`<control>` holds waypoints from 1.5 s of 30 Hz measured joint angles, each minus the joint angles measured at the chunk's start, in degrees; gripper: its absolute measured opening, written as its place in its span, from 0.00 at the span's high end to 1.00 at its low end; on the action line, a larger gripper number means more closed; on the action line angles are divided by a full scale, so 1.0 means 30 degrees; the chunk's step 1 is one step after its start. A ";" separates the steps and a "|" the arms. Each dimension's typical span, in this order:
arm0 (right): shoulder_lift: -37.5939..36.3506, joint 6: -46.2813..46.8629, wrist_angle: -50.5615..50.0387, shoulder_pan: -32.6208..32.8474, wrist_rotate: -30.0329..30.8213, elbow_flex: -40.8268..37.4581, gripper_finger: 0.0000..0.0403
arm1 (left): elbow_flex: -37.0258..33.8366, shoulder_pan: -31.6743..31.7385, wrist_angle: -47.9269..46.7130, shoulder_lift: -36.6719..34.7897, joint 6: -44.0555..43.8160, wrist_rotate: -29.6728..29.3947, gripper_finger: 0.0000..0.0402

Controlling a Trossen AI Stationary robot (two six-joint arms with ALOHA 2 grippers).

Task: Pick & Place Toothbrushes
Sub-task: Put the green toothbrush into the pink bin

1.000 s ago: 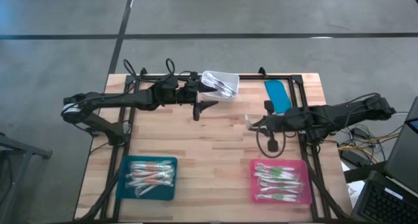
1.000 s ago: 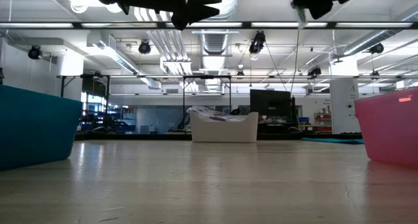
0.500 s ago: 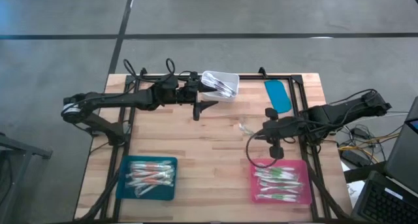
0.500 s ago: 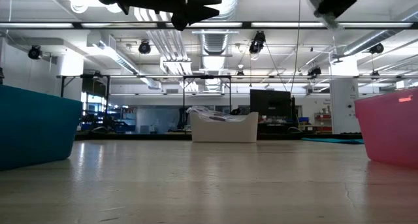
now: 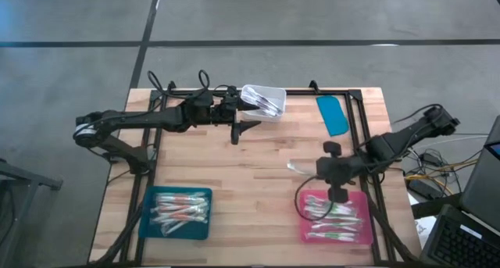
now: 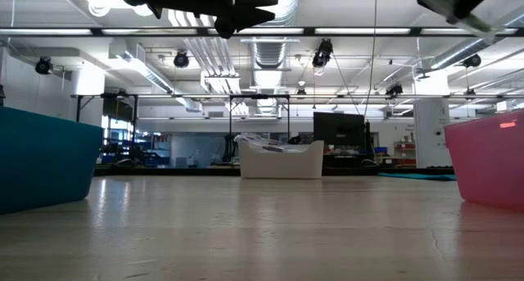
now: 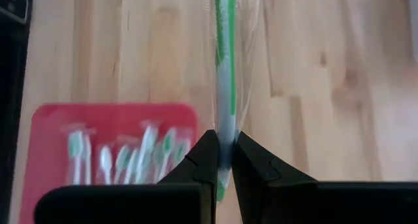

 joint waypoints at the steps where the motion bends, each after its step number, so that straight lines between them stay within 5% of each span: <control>1: 0.0134 0.0410 -0.0321 0.0258 -0.0033 0.0095 0.95 | -0.0001 0.0000 0.0000 0.0000 0.0000 0.0000 0.38; 13: 0.0441 0.6668 -0.1254 0.3640 -0.1982 -0.0404 0.95 | -0.0007 0.0000 0.0000 0.0000 0.0007 0.0000 0.38; 28: 0.0823 1.0829 -0.0957 0.8346 -0.3677 -0.2403 0.94 | -0.0007 0.0013 -0.0007 0.0007 0.0007 0.0007 0.38; 45: 0.6146 0.9868 0.0774 0.9288 -0.8450 -0.2475 0.94 | -0.0007 0.0007 -0.0075 0.0007 0.0007 0.0007 0.38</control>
